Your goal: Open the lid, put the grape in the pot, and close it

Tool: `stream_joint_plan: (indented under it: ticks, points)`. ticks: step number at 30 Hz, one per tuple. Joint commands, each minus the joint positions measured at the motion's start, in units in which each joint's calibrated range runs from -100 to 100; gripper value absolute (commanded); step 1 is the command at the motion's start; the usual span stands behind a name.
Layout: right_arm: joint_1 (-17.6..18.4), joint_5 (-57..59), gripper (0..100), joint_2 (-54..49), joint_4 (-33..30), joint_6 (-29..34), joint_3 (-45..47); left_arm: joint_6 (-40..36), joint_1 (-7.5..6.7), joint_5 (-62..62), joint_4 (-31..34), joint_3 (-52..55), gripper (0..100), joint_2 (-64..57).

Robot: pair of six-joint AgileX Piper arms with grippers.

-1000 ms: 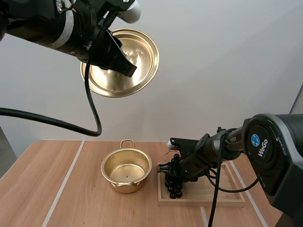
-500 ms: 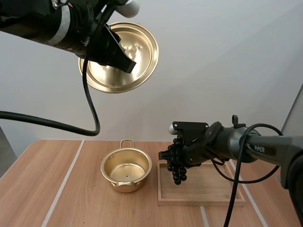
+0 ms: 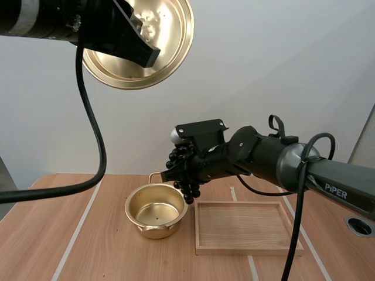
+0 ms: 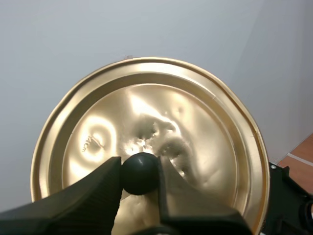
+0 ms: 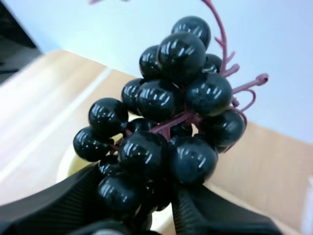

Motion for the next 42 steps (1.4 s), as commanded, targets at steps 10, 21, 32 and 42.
stream_joint_plan:
  ticks: [10, 21, 32, 42]
  points:
    - [3.99, 2.15, 0, 15.39, -0.22, -0.67, -12.36, -0.28, -0.25, -8.87, 1.11, -0.50, 0, -4.31]
    - [3.99, 4.48, 0, 28.16, -2.33, -0.67, -15.38, -0.25, -0.25, -11.65, 2.20, -0.50, 0, -4.75]
    - [3.99, 4.69, 55, 29.94, -2.99, -0.67, -15.38, -0.25, -0.25, -11.65, 2.20, -0.50, 0, -4.75]
    - [3.99, 14.18, 100, 27.80, -1.00, -0.57, -16.48, -0.25, -0.25, -11.65, 2.20, -0.50, 0, -4.75]
